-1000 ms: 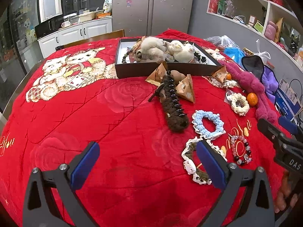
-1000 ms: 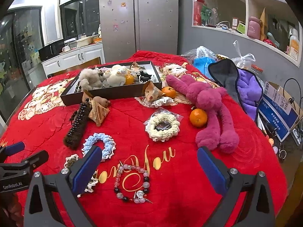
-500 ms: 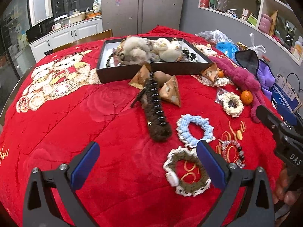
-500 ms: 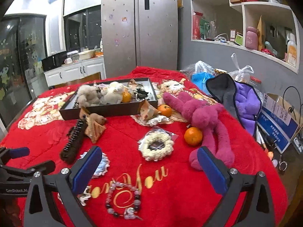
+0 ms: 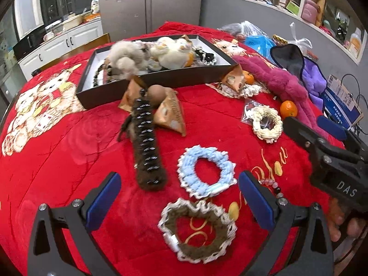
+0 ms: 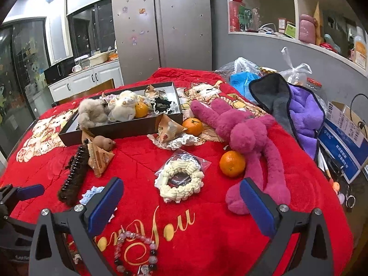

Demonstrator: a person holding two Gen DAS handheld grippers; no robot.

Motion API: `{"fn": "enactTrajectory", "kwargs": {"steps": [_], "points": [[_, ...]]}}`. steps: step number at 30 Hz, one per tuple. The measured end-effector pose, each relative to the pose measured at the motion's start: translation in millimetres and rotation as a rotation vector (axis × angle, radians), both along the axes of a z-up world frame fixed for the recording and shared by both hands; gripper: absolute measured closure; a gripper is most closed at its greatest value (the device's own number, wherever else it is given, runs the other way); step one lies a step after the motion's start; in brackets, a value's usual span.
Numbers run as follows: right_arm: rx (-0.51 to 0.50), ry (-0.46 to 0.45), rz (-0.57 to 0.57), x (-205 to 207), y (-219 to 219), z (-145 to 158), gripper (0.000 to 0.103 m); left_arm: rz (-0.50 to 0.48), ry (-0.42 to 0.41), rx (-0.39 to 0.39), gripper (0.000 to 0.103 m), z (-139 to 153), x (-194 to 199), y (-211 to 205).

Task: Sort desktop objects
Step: 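Move left tool toward blue scrunchie while right tool approaches cream knitted scrunchie, then close left tool on blue scrunchie while right tool grips cream knitted scrunchie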

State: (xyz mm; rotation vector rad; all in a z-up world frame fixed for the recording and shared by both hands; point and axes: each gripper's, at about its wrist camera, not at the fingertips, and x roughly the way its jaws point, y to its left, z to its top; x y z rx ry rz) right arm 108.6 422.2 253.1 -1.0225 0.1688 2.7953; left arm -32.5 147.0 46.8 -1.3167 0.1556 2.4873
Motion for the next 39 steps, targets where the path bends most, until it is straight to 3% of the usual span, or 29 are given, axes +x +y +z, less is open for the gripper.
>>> {"fn": "enactTrajectory", "kwargs": {"steps": [10,15,20,32,34,38,39], "points": [[-0.154,-0.008,-0.014,-21.6,24.1,-20.2,0.000,-0.032,-0.031,-0.027,0.000,-14.1,-23.4,20.5],[-0.052,-0.067,-0.008,-34.2,20.0,-26.8,0.000,-0.028,-0.024,-0.062,0.000,-21.2,-30.8,25.2],[-0.104,-0.090,0.014,-42.4,23.6,-35.5,0.000,-0.031,-0.009,-0.099,0.000,-25.2,-33.2,27.0],[-0.089,-0.114,0.024,-51.5,22.7,-49.9,0.000,-0.020,-0.052,-0.028,0.000,-43.0,-36.4,13.6],[-0.088,-0.119,0.020,-52.6,22.7,-50.6,0.007,-0.018,-0.037,-0.022,0.000,-44.6,-34.8,13.6],[-0.137,-0.108,0.042,-50.9,27.2,-51.0,0.043,-0.022,-0.017,-0.010,0.005,-44.0,-30.7,13.1],[-0.145,-0.109,0.036,-50.4,28.9,-51.5,0.050,-0.025,-0.011,0.002,0.011,-42.4,-29.0,12.4]]}}
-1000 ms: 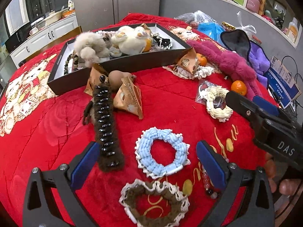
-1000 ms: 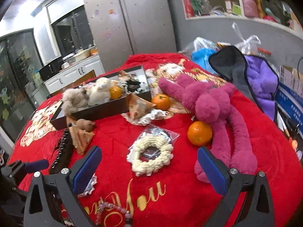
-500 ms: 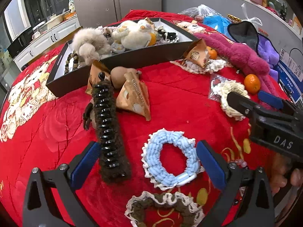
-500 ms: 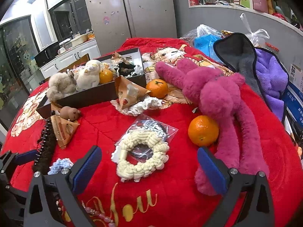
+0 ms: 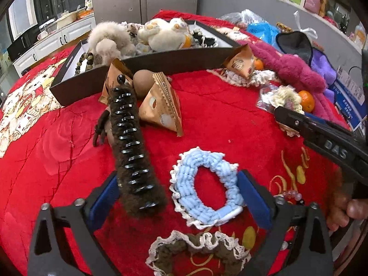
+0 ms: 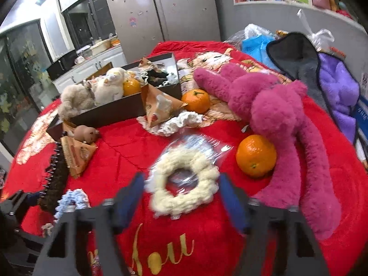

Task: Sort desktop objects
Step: 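Close left tool on blue scrunchie while right tool grips cream knitted scrunchie, then carry both scrunchies into the black tray box and open both tools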

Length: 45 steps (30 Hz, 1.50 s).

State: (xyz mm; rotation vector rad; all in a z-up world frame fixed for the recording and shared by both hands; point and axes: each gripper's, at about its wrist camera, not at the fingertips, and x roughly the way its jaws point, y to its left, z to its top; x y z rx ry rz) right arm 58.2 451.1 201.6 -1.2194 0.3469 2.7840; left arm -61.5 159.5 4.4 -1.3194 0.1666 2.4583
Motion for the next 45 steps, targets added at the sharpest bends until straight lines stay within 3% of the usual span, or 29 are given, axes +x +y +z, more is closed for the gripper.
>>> {"fn": "enactTrajectory", "kwargs": {"steps": [1,2,3,7,12,13,14,28,37,45], "points": [[-0.001,0.002,-0.010,0.8,1.3,0.5,0.056,-0.007,0.005,0.010,0.021,2.0,2.1,-0.4],[-0.005,0.004,-0.017,1.6,3.0,0.8,0.076,-0.016,0.009,0.019,0.025,4.1,4.2,-0.4],[-0.016,0.001,-0.021,1.8,4.9,-0.2,0.081,-0.022,0.009,0.028,0.035,5.6,5.9,-1.0],[-0.044,0.011,-0.002,6.4,4.5,0.9,0.083,-0.031,0.004,0.079,0.063,13.3,10.4,-5.4],[-0.032,0.043,0.022,17.6,-4.3,12.7,0.083,-0.044,0.020,0.104,0.079,25.1,15.8,-10.1],[-0.024,0.049,0.028,19.1,-6.3,15.4,0.083,-0.048,0.020,0.112,0.090,26.7,16.7,-10.8],[-0.017,0.055,0.032,21.0,-8.2,18.3,0.083,-0.063,0.015,0.127,0.093,28.7,18.4,-11.4],[0.008,0.099,0.055,40.5,-21.7,38.8,0.083,-0.089,0.035,0.181,0.093,44.8,41.6,-22.7],[0.013,0.141,0.083,48.0,-33.7,57.5,0.083,-0.113,0.109,0.188,0.093,78.7,58.3,-25.5],[0.034,0.190,0.145,52.7,-60.8,80.1,0.083,-0.068,0.160,0.190,0.093,101.8,61.3,-39.7]]}}
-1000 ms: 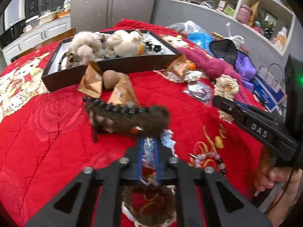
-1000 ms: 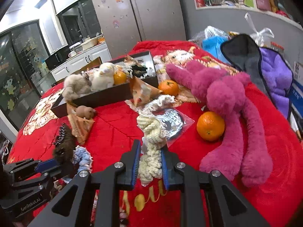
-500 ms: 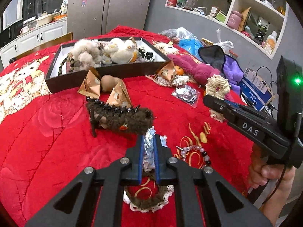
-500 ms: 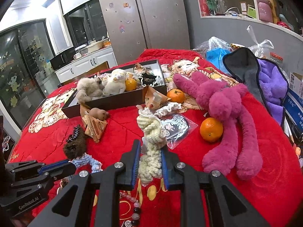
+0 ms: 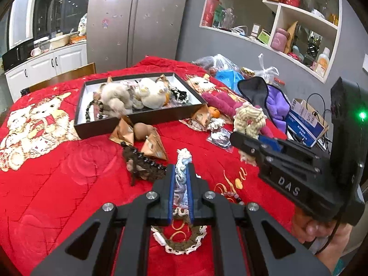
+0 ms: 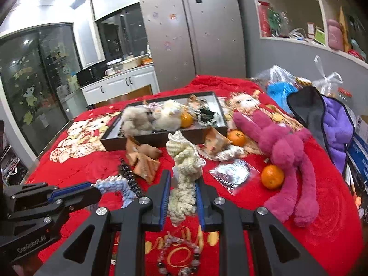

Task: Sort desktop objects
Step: 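Carry both scrunchies into the black tray box and open both tools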

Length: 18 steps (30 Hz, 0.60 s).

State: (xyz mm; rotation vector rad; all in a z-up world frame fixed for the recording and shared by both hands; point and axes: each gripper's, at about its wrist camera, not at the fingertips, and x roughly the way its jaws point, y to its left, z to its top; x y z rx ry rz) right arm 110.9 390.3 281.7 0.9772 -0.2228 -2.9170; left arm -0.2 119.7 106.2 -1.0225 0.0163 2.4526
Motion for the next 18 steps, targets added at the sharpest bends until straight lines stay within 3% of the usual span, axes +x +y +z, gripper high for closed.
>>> {"fn": "enactTrajectory", "kwargs": {"steps": [10,18], "points": [[-0.004,-0.002,0.039,-0.7,-20.5,1.1,0.083,0.053,0.002,0.000,0.093,2.3,-1.7,-23.9],[-0.009,0.009,0.082,-18.7,-40.6,6.2,0.082,0.119,-0.013,-0.016,0.093,0.2,-34.0,-42.9]]}}
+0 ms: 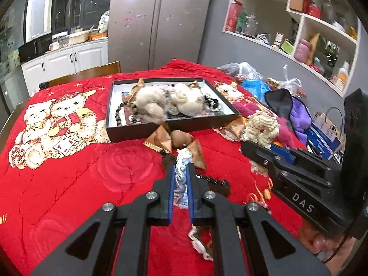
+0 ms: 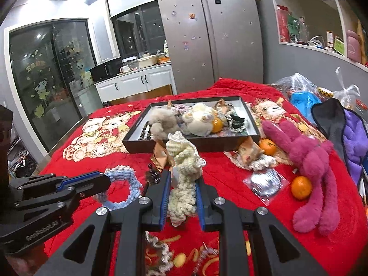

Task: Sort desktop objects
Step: 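Carry both scrunchies into the black tray box and open both tools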

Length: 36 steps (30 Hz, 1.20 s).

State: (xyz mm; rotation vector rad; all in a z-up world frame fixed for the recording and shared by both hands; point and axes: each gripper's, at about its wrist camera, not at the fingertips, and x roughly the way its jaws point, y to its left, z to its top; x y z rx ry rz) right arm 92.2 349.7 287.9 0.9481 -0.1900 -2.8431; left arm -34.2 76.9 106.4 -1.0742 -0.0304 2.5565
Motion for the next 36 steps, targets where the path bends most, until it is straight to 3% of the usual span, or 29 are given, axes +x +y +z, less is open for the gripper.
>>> {"fn": "enactTrajectory", "kwargs": {"steps": [13,20,36], "points": [[-0.026,-0.011,0.003,-54.9,-15.4,7.9,0.082,0.070,0.029,-0.061,0.093,5.9,-62.9,-21.1],[0.007,-0.020,-0.018,-82.8,-18.1,8.4,0.082,0.071,0.018,-0.072,0.093,3.7,-93.4,-19.5],[0.037,-0.076,-0.086,-148.5,15.4,3.7,0.083,0.114,-0.003,-0.096,0.093,-1.6,-170.6,-25.2]]}}
